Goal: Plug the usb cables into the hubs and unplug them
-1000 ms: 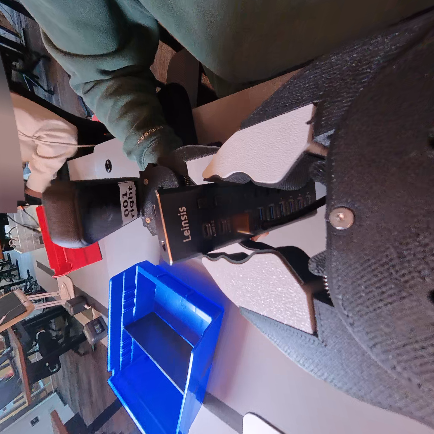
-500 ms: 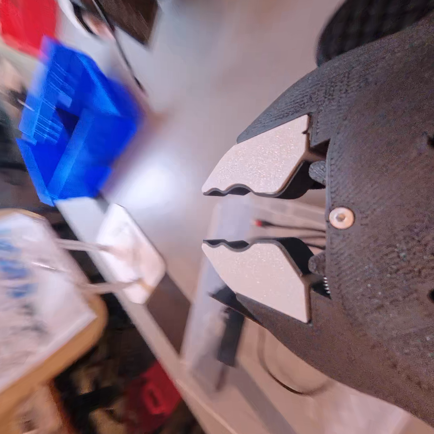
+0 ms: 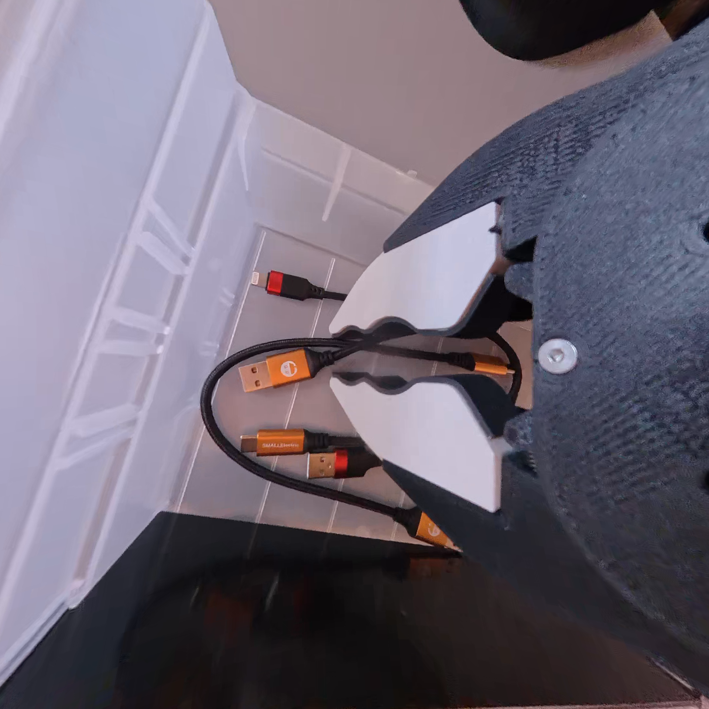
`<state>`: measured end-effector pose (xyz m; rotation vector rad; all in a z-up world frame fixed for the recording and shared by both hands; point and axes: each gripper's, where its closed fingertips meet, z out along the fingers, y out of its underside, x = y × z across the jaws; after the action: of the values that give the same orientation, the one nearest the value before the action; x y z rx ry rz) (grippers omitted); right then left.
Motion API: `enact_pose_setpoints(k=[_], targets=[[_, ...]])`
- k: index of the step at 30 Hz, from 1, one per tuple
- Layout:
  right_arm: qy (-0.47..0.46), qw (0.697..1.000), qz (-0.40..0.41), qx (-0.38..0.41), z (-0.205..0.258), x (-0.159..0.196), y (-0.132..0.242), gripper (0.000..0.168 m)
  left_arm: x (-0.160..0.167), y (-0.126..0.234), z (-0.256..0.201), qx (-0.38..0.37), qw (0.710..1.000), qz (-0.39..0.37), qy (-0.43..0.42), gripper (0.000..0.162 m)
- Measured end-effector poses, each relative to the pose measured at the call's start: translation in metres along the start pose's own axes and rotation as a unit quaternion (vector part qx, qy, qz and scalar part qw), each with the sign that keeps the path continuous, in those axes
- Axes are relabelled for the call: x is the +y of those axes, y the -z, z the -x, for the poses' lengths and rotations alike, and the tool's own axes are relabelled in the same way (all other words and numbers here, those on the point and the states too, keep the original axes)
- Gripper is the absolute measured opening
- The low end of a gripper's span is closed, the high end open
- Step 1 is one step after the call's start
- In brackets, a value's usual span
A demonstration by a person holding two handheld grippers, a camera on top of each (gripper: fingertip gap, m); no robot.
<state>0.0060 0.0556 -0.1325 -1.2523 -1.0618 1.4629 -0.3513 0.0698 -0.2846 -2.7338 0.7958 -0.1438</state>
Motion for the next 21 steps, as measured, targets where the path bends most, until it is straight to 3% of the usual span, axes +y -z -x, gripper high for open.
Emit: enact_pose_setpoints(k=[2, 11, 21], targets=[[-0.002, 1.000, -0.001, -0.004, 0.001, 0.000, 0.000, 0.073, 0.002, 0.001, 0.000, 0.005, 1.000, 0.001, 0.003, 0.007], [0.005, 1.000, 0.004, -0.012, 0.007, 0.000, 0.000, 0.073, -0.005, 0.024, 0.004, 0.017, 0.997, -0.070, 0.034, 0.006], [0.009, 1.000, 0.006, -0.007, 0.007, 0.000, 0.000, 0.073, -0.002, 0.021, 0.006, 0.013, 0.997, -0.060, 0.043, 0.003]])
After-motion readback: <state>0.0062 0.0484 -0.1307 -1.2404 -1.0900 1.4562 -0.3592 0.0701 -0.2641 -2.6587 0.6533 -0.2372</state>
